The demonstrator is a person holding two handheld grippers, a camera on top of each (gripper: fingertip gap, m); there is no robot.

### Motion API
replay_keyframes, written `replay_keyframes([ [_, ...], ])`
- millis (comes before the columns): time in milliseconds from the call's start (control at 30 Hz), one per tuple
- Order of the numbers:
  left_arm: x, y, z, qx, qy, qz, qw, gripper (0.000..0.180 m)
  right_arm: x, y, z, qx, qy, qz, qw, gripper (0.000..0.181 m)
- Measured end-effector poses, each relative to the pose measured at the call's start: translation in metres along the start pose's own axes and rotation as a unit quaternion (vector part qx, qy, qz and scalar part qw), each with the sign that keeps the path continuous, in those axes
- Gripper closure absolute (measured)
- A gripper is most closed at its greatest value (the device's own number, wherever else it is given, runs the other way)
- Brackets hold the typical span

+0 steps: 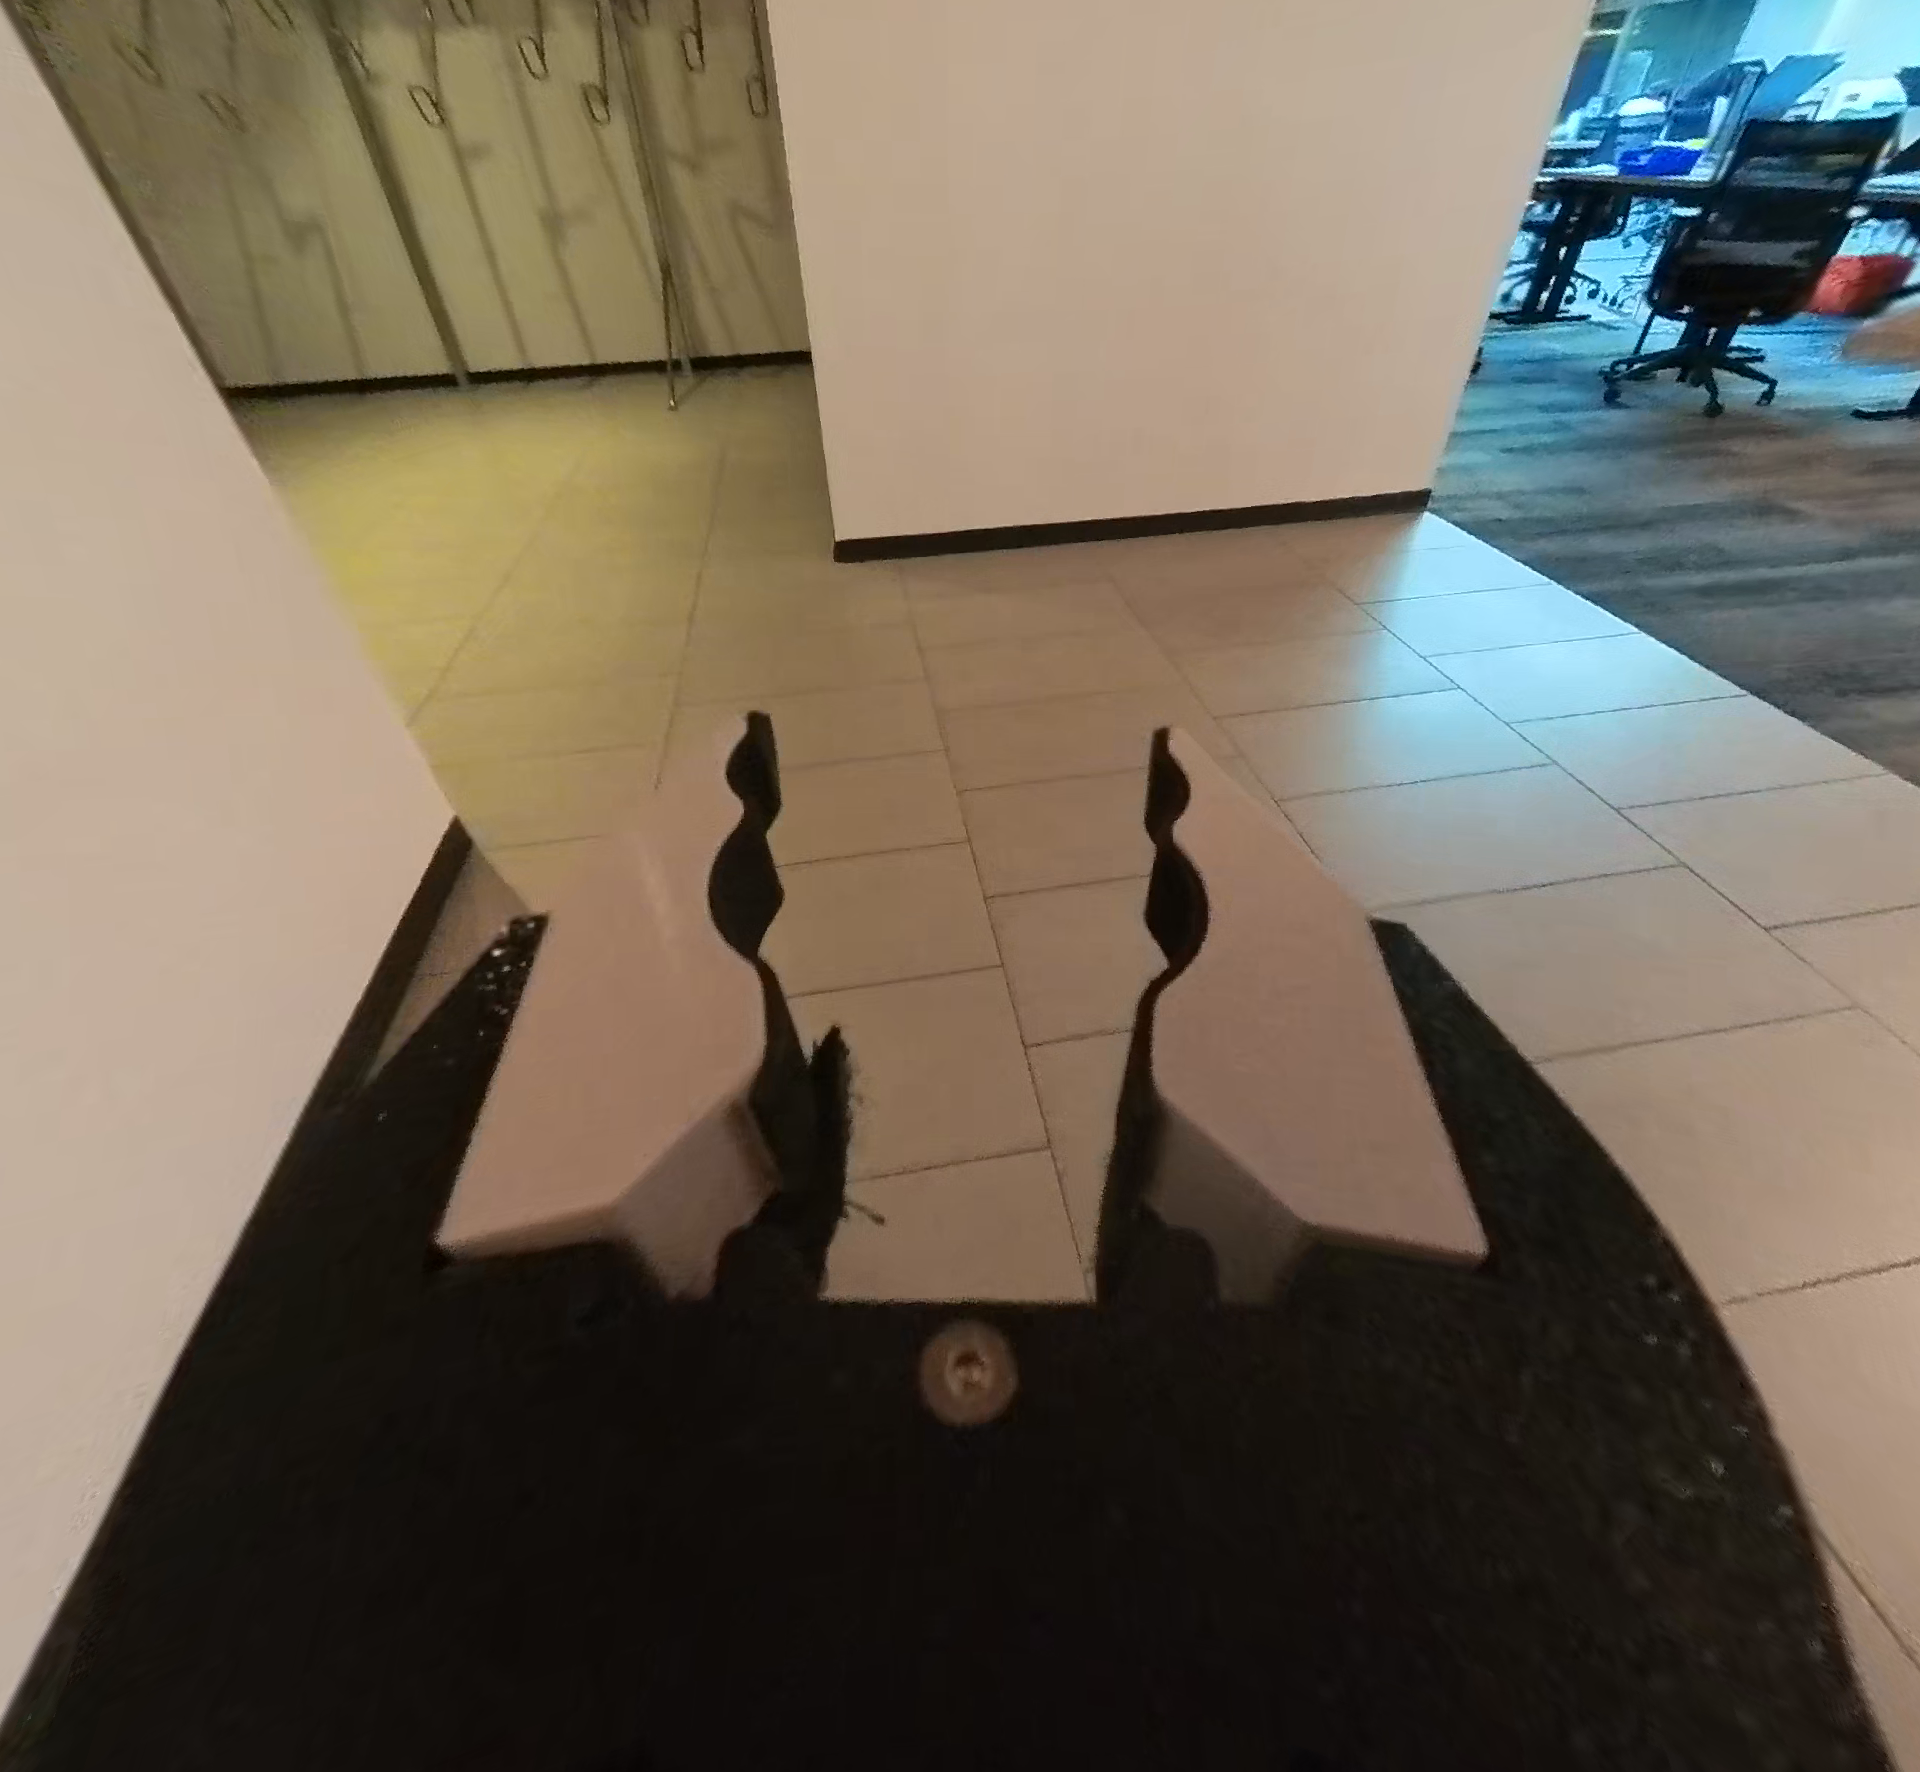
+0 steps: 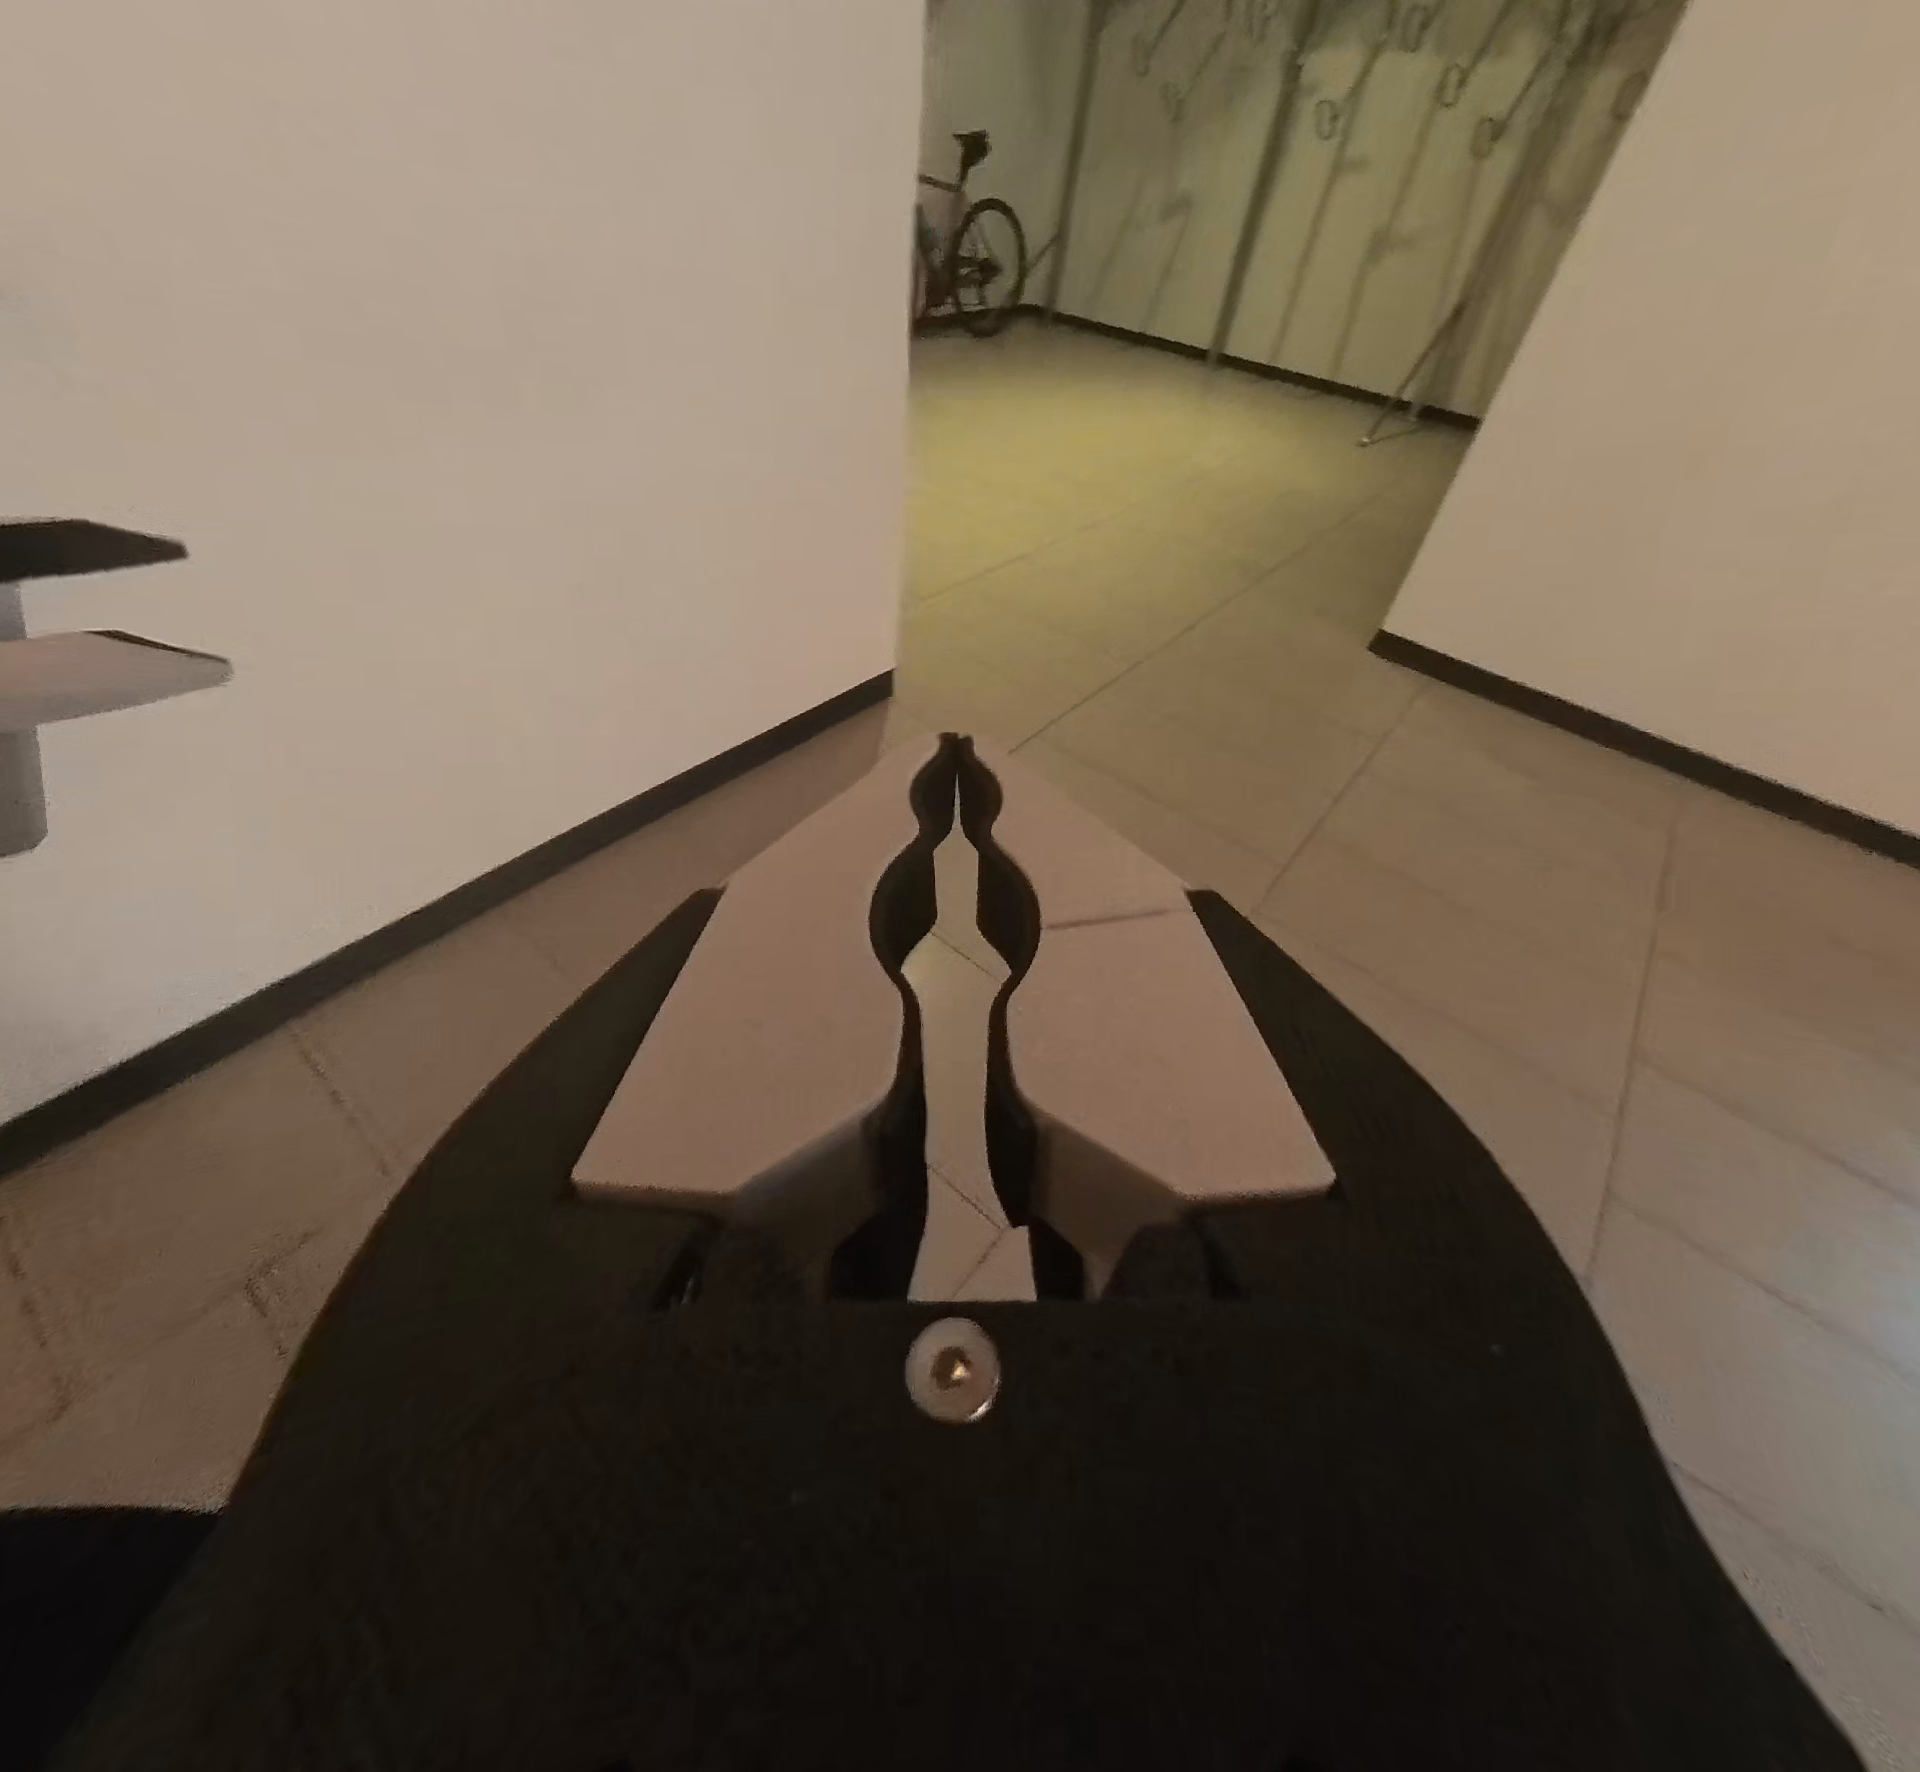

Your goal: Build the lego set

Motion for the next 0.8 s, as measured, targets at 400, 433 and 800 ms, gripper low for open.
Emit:
replay_keyframes([
  [400, -0.012, 0.351, -0.052, 0.009, 0.068, 0.115, 0.991, 0.116, -0.26, 0.116, 0.026, 0.039, 0.052, 0.183, 0.981, 0.181],
  [433, -0.025, 0.385, -0.058, 0.009, 0.074, 0.134, 0.988, 0.116, -0.286, 0.114, 0.028, 0.042, 0.05, 0.214, 0.975, 0.181],
  [800, -0.278, 0.691, -0.104, -0.05, 0.047, 0.34, 0.938, 0.112, -0.522, 0.012, 0.114, 0.091, 0.074, 0.489, 0.865, 0.181],
])
Point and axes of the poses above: each gripper's, where its closed fingertips meet, y out along the fingers, z out of its underside, x = y × z across the jaws, the point moved 4 cm from there along -y, back along the fingers, and after that the axes turned 4 degrees about -y, right-handed, at the moved point
